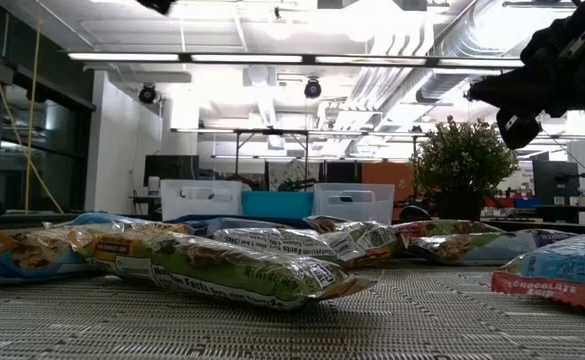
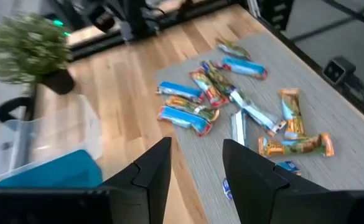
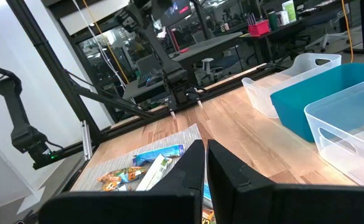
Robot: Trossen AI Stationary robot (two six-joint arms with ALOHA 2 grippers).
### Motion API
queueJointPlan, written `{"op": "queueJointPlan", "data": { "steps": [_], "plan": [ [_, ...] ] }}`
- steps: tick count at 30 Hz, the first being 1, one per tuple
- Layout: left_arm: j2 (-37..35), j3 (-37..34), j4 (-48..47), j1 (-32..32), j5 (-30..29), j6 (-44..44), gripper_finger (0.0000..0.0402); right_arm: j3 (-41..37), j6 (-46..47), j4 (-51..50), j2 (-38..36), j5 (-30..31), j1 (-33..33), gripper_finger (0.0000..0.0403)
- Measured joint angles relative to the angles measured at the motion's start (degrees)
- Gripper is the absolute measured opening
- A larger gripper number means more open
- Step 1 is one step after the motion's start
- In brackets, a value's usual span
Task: Pick and place Granola Bars by type
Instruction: Put the red granola bar into the left transparent bin
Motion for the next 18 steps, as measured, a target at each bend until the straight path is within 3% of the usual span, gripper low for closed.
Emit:
{"op": "queueJointPlan", "data": {
  "steps": [6,18],
  "plan": [
    [9.93,-0.02,7.58,0.00,2.38,-1.24,0.0143,0.00,0.00,0.00,0.01,-0.01,0.00,0.0000],
    [25.77,-0.07,16.18,-0.12,0.98,-23.72,0.0143,0.00,-0.01,0.00,0.01,0.00,0.01,0.0000]
  ]
}}
